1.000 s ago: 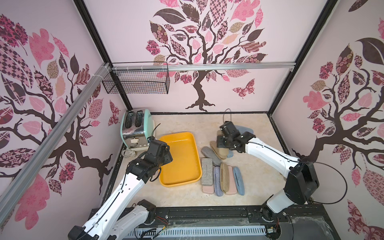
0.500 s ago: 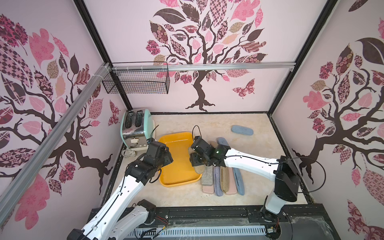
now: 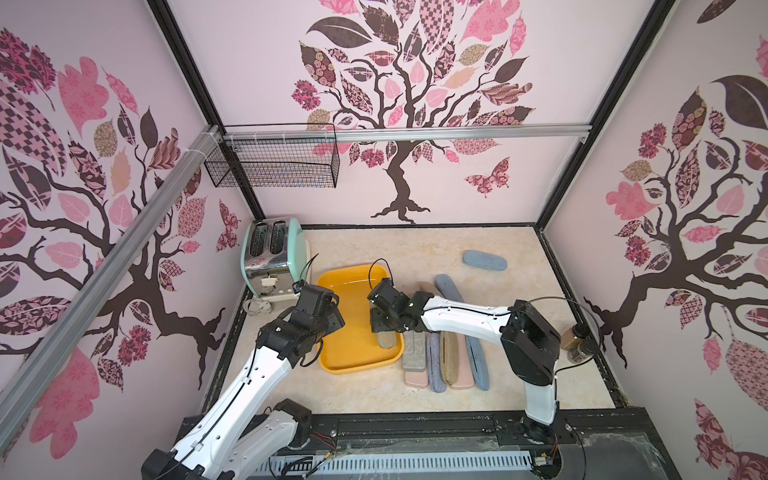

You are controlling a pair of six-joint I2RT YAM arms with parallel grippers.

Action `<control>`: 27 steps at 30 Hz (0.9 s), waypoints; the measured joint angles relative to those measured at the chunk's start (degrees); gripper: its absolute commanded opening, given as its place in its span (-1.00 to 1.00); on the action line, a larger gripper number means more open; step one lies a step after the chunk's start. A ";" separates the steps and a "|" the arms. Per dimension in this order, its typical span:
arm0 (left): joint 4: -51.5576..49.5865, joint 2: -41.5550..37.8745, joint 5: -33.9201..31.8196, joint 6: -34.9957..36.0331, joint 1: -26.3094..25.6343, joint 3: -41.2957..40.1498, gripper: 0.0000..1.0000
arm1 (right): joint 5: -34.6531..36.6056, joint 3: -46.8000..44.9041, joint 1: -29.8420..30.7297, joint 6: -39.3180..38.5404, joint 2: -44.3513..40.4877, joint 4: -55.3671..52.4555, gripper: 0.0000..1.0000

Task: Put the glasses cases into the storage boxes
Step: Place the glasses case in the storage box.

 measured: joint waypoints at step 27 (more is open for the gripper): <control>3.06 4.85 7.58 2.19 -1.38 -2.64 0.27 | 7.45 -3.61 -3.39 -5.20 -22.88 -3.61 0.99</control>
